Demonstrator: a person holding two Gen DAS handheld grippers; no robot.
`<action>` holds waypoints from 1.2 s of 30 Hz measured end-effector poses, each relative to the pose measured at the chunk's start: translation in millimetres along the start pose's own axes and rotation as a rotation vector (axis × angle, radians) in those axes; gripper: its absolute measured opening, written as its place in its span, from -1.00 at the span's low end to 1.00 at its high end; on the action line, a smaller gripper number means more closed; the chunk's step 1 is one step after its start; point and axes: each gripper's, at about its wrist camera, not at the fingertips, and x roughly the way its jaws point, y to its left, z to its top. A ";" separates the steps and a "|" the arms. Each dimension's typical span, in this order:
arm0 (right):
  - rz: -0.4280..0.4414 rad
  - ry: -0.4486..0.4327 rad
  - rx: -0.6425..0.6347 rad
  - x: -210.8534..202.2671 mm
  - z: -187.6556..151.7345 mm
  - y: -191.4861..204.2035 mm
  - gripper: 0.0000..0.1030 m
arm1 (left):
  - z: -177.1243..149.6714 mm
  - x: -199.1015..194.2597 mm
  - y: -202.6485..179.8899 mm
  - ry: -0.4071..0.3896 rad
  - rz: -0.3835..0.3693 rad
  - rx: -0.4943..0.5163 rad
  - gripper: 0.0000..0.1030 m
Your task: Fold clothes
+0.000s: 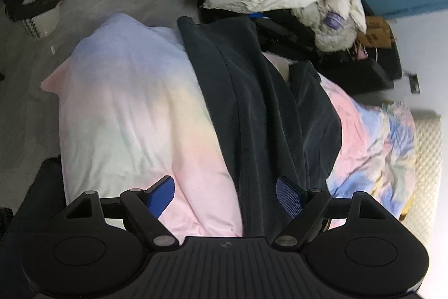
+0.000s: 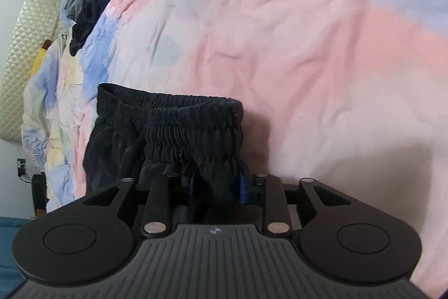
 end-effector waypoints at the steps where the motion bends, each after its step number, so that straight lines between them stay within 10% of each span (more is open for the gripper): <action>1: -0.004 0.000 -0.010 -3.2 0.3 0.7 -0.35 | 5.0 1.8 4.4 0.000 -0.005 -0.021 0.59; 10: -0.122 -0.032 -0.163 -60.2 -27.3 17.6 -0.05 | 59.3 41.1 34.7 0.011 -0.052 -0.148 0.56; 29: -0.165 0.034 -0.347 -149.5 -192.2 76.6 0.17 | 167.2 198.8 81.8 0.169 -0.163 -0.290 0.38; 36: -0.216 0.000 -0.341 -172.1 -219.1 67.9 0.17 | 189.9 226.5 66.3 0.203 -0.188 -0.235 -0.38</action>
